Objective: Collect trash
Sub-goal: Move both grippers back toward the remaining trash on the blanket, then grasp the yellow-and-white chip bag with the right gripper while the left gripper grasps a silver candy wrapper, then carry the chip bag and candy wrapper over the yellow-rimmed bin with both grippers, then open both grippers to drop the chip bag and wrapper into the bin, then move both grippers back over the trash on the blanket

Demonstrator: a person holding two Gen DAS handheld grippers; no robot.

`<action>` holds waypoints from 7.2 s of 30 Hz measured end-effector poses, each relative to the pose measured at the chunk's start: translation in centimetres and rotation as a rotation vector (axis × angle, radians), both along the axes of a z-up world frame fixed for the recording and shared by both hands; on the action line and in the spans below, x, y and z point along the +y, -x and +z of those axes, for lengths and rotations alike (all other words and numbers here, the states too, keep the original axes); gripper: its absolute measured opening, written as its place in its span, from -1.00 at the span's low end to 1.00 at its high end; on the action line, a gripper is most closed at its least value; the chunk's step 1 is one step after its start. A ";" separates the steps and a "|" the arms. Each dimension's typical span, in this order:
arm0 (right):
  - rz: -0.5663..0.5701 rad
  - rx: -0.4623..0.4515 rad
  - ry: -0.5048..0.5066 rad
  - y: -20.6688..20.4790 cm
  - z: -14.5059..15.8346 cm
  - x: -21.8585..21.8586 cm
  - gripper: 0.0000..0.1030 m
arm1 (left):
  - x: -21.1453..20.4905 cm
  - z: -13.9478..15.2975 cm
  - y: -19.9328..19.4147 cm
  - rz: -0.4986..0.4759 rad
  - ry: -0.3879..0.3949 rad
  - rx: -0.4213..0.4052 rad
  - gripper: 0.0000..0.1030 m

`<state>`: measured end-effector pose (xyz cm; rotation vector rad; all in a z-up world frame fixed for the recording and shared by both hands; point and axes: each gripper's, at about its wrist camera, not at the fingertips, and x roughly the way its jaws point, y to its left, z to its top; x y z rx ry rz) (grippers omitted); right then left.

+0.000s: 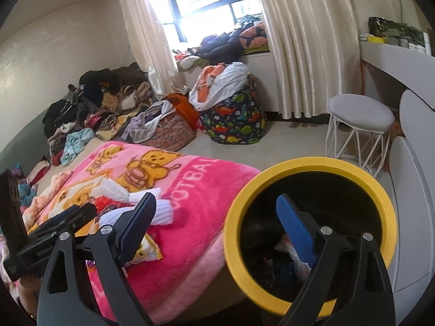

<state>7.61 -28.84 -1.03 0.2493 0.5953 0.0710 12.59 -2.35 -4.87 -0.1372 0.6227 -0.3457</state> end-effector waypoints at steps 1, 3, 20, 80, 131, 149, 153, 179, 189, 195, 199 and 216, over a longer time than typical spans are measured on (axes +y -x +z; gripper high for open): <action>0.010 0.002 0.005 -0.1 0.0 0.5 0.70 | 0.5 0.0 0.0 0.012 0.003 0.000 0.79; 0.031 0.005 0.015 -0.2 -0.1 1.3 0.70 | 1.4 -0.1 -0.1 0.029 0.013 0.004 0.79; 0.177 0.073 0.022 -2.6 -1.8 7.5 0.70 | 7.8 -1.9 0.1 0.145 0.022 0.051 0.79; 0.434 0.326 -0.072 -6.0 -7.0 12.6 -0.24 | 11.3 -4.2 -3.5 0.107 0.314 0.223 -0.98; -0.005 0.004 -0.263 -3.2 -0.1 -7.2 -0.35 | -4.0 1.4 -3.0 -0.130 0.124 0.073 -0.98; -0.175 -0.010 -0.202 -1.3 -0.7 -12.6 -0.35 | -10.5 1.2 -2.1 -0.246 0.067 0.066 -0.98; -0.222 -0.003 -0.207 -0.8 -1.3 -14.2 -0.35 | -12.1 0.8 -2.0 -0.273 0.051 0.070 -0.98; -0.359 0.086 -0.242 -0.4 -5.0 -18.5 0.11 | -21.8 -5.5 -1.2 -0.491 -0.159 0.187 -0.95; -0.358 0.095 -0.256 -0.7 -5.1 -18.1 0.50 | -20.1 -5.5 -1.0 -0.457 -0.092 0.182 0.77; -0.341 0.106 -0.223 -1.1 -4.8 -17.2 0.55 | -18.1 -5.0 -0.9 -0.391 -0.049 0.163 0.79; -0.326 0.097 -0.201 -1.3 -4.3 -16.5 0.55 | -16.5 -4.2 -0.8 -0.347 -0.047 0.123 0.79; -0.210 0.059 -0.130 -2.3 -2.6 -12.5 0.57 | -8.6 -2.1 -1.7 -0.167 0.018 0.067 0.79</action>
